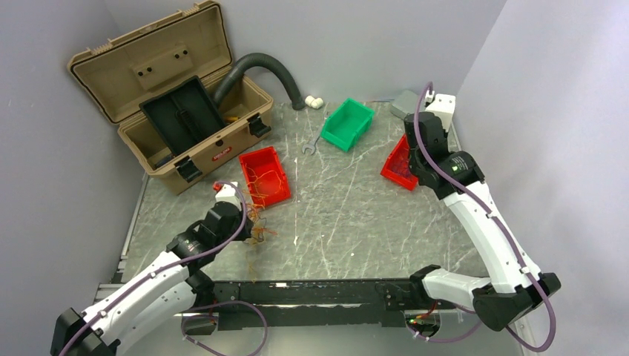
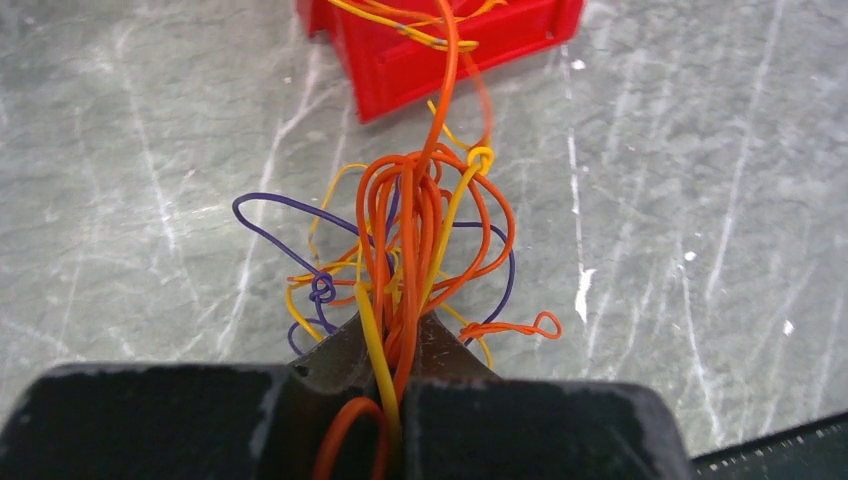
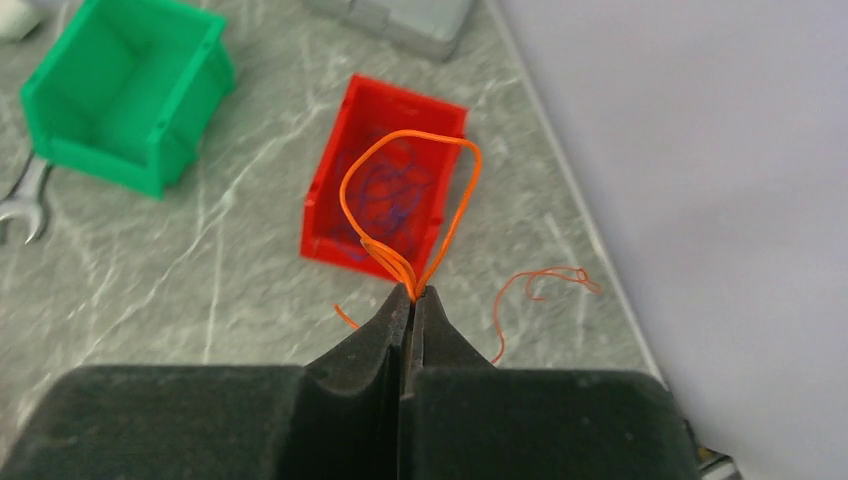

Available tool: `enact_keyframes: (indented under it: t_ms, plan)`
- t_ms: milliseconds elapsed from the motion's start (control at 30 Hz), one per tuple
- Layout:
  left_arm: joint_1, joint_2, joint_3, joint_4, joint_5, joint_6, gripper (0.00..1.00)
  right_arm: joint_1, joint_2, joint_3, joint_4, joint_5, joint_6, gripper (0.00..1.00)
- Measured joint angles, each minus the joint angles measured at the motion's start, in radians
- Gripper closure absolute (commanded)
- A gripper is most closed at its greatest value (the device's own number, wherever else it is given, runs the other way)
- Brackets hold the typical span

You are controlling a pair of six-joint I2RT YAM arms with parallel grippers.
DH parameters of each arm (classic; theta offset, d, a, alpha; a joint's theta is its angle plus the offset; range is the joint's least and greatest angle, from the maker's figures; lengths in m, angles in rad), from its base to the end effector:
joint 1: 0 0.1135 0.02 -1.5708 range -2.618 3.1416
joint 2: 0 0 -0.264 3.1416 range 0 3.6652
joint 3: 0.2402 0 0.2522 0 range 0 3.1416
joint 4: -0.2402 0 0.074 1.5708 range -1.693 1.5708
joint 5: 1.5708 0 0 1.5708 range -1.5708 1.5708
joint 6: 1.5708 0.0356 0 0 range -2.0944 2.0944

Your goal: Untangle the cables

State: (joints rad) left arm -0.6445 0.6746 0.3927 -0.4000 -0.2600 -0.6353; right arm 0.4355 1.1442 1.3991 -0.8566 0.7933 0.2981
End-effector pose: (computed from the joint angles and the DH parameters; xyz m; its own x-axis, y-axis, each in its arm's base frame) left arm 0.1254 -0.0828 0.1996 -0.6554 -0.2248 -0.7211 0.0399 0.9430 -0.3303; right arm 0.2050 0.0674 0.4176 -0.4210 0.0313 -0.9065 0.3770 0.9150 -0.1435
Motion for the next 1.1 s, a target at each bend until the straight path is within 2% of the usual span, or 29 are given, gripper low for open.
enact_keyframes:
  t_ms: [133,233,600,700,1100]
  plan:
    - [0.000,-0.017,0.007,0.015,0.056,0.045,1.00,0.000,0.008,-0.008,-0.004,-0.093,0.024,1.00]
    - [0.000,-0.017,0.037,0.011,0.081,0.075,1.00,0.000,0.027,0.054,-0.016,-0.114,0.023,1.00]
    - [0.000,-0.030,0.228,-0.033,0.198,0.179,1.00,0.000,0.179,0.633,-0.023,-0.159,-0.066,1.00]
    - [-0.002,-0.015,0.257,-0.031,0.243,0.188,1.00,0.000,0.233,0.732,0.000,-0.190,-0.081,1.00]
    - [-0.021,0.085,0.337,-0.021,0.396,0.236,1.00,0.000,0.495,0.751,0.282,-0.244,-0.127,1.00]
